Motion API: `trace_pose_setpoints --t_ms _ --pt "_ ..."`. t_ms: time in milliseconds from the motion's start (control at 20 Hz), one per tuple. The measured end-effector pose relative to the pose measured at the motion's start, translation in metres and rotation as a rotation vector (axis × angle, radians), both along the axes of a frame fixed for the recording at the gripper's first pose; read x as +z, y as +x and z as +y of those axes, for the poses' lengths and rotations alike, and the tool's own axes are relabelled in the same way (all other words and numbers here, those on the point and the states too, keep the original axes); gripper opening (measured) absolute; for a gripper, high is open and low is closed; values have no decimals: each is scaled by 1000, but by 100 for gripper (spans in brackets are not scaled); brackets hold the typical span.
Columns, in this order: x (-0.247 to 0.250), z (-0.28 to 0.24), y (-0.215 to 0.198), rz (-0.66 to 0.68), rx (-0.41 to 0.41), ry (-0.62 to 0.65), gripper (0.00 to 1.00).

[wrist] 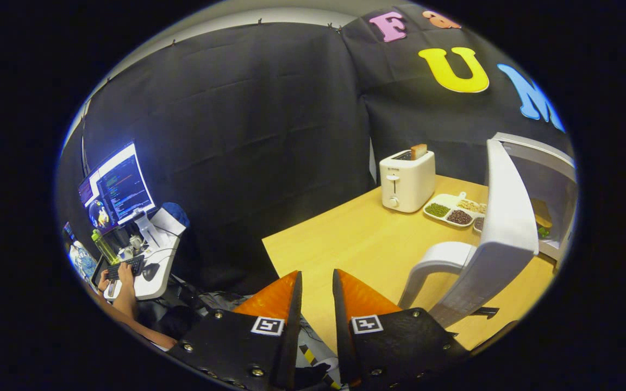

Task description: Open the microwave, put the food inside, and close the microwave door.

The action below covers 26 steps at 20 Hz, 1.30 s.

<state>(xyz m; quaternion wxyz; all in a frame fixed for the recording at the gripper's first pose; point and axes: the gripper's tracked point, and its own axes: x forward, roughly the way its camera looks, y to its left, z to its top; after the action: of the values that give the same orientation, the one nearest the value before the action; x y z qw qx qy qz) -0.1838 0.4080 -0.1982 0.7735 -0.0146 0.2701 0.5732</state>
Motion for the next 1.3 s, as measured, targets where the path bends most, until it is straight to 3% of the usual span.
trace_pose_setpoints --t_ms 50,100,150,850,1300 --pt "-3 -7 11 -42 -63 -14 31" --pt "-1 -12 23 -82 -110 -18 18" --pt "-8 -8 26 -81 -107 -31 5" --pt "-20 -74 55 -90 -240 -125 1" --pt "-17 -157 109 -83 -460 -171 1"
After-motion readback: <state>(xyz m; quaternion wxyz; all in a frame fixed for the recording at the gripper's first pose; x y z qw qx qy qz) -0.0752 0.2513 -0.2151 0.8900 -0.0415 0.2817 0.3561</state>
